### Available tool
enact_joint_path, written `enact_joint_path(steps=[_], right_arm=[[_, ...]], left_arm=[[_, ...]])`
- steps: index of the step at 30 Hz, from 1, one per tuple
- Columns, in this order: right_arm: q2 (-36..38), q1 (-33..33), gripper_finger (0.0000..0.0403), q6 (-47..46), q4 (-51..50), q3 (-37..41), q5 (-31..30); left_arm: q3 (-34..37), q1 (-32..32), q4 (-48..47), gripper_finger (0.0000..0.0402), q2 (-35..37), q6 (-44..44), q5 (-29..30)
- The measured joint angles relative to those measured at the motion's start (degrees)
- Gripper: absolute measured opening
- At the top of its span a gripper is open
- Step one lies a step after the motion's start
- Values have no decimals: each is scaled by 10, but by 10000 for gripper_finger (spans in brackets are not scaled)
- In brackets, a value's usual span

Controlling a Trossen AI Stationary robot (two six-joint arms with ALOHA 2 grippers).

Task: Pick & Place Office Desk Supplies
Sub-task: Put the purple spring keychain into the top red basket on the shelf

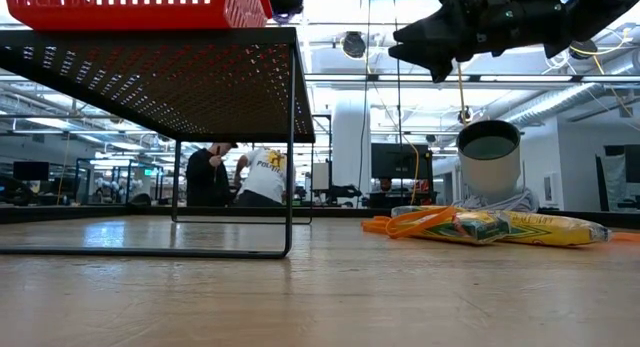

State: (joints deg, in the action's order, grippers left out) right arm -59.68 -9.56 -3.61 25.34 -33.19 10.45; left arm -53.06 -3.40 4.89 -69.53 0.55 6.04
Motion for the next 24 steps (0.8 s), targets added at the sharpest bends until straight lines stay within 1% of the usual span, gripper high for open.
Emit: enact_joint_path(steps=[2, 6, 18, 24], right_arm=[[0, 0, 161, 0, -1, 0, 0], [0, 0, 160, 2, -2, 0, 0], [0, 0, 161, 2, -17, 0, 1], [0, 0, 156, 2, -17, 0, 1]], left_arm=[[3, -7, -21, 60, 11, 6, 0], [31, -20, -19, 60, 22, 20, 0], [133, -54, 46, 60, 70, 69, 0], [159, -70, 53, 60, 71, 92, 1]])
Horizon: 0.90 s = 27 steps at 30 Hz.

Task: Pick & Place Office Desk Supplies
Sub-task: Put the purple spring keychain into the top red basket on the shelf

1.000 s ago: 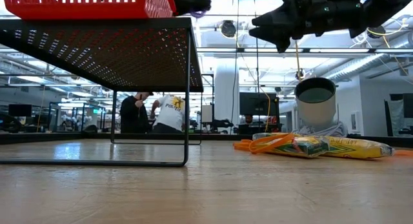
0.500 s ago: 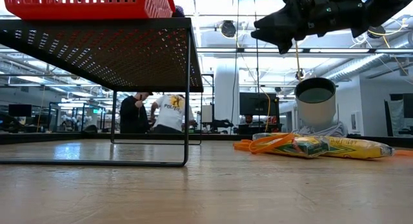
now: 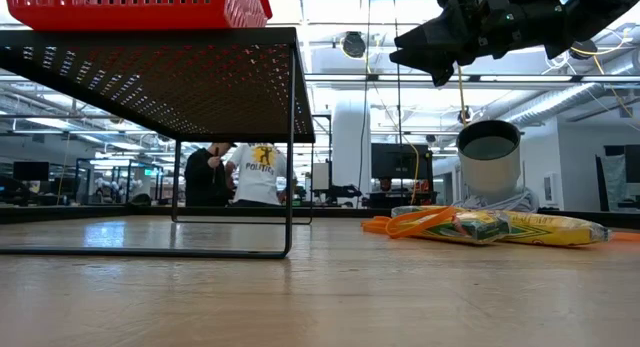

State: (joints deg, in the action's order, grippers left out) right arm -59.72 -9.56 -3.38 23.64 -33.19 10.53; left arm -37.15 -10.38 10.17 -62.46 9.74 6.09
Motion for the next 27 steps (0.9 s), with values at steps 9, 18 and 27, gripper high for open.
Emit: enact_joint_path(steps=[9, 18, 27], right_arm=[[0, 0, 155, 0, 0, 0, 0], [0, 0, 155, 0, 0, 0, 0], [0, 0, 155, 0, 0, 0, 0]], left_arm=[[5, -5, 5, 60, -2, 13, 0], [5, -5, 7, 61, -2, 23, 9], [5, -5, 7, 115, -2, 44, 36]])
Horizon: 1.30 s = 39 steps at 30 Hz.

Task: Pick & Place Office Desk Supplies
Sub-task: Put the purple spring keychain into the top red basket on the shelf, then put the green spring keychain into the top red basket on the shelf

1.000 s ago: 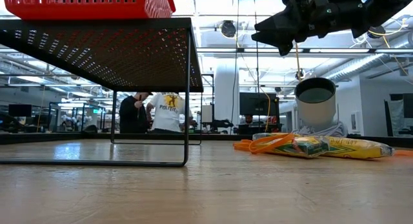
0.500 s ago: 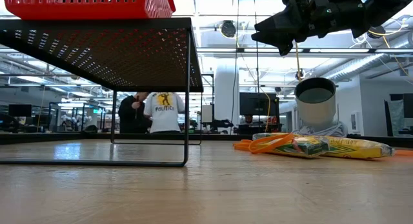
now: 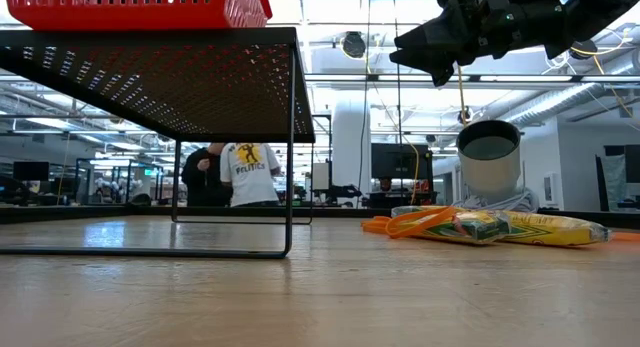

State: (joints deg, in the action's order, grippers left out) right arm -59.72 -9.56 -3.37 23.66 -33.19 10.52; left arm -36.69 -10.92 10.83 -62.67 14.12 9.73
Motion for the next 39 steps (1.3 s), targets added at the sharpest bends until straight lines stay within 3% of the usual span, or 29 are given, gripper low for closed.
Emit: enact_joint_path(steps=[6, 12, 19, 29, 39], right_arm=[[0, 0, 155, 0, 0, 0, 0], [0, 0, 155, 0, -1, 0, 0], [0, 0, 155, -7, -50, 0, 0], [0, 0, 155, -85, -290, 3, 0], [0, 0, 155, -254, -300, 93, -16]], left_arm=[[0, 0, 0, 191, 0, -1, 8], [0, 0, 4, 231, 22, -1, 8], [0, 0, 6, 239, 69, -1, 8], [0, 6, -2, 239, 63, -5, 7], [0, 6, 0, 239, 38, -5, 8]])
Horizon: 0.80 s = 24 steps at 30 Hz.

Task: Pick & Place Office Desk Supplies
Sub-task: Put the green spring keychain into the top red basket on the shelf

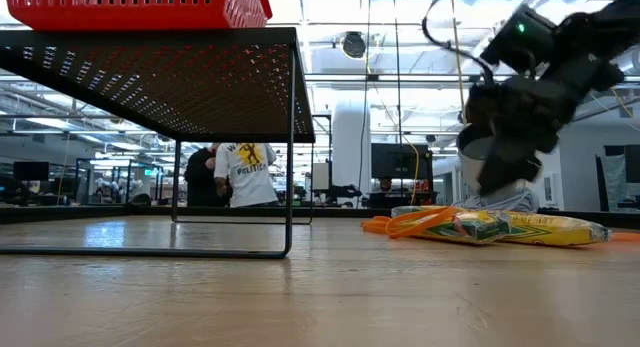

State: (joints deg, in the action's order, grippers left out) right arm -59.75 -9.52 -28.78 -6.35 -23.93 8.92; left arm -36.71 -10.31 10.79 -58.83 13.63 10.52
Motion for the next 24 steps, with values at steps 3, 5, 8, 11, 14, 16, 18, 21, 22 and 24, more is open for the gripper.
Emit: enact_joint_path(steps=[3, 5, 8, 11, 14, 16, 18, 21, 22, 24], right_arm=[[0, 0, 155, -29, 2, 23, -36], [0, 0, 155, -43, 0, 37, -58], [0, 0, 155, -62, 5, 52, -87], [0, 0, 155, -66, 26, 69, -106], [-5, 1, 155, -62, 63, 88, -124], [-10, 5, 155, -53, 91, 102, -134], [-18, 11, 155, -36, 123, 114, -138], [-28, 22, 155, 0, 147, 126, -160], [-31, 25, 155, 10, 147, 127, -179], [-36, 31, 155, 26, 148, 129, -206]], left_arm=[[0, 0, 0, 239, -1, 0, 0], [0, 0, 0, 239, -1, 0, 0], [0, 0, 1, 239, -1, 0, 0], [0, 0, 4, 239, -1, 1, 0], [0, 0, 4, 239, -1, 1, 0], [0, 0, 4, 239, -1, 1, 0], [0, 0, 5, 239, -1, 1, 0], [0, 0, 15, 239, -1, 0, 1], [0, 0, 18, 239, -1, -1, 1], [0, 0, 21, 239, -1, -2, 1]])
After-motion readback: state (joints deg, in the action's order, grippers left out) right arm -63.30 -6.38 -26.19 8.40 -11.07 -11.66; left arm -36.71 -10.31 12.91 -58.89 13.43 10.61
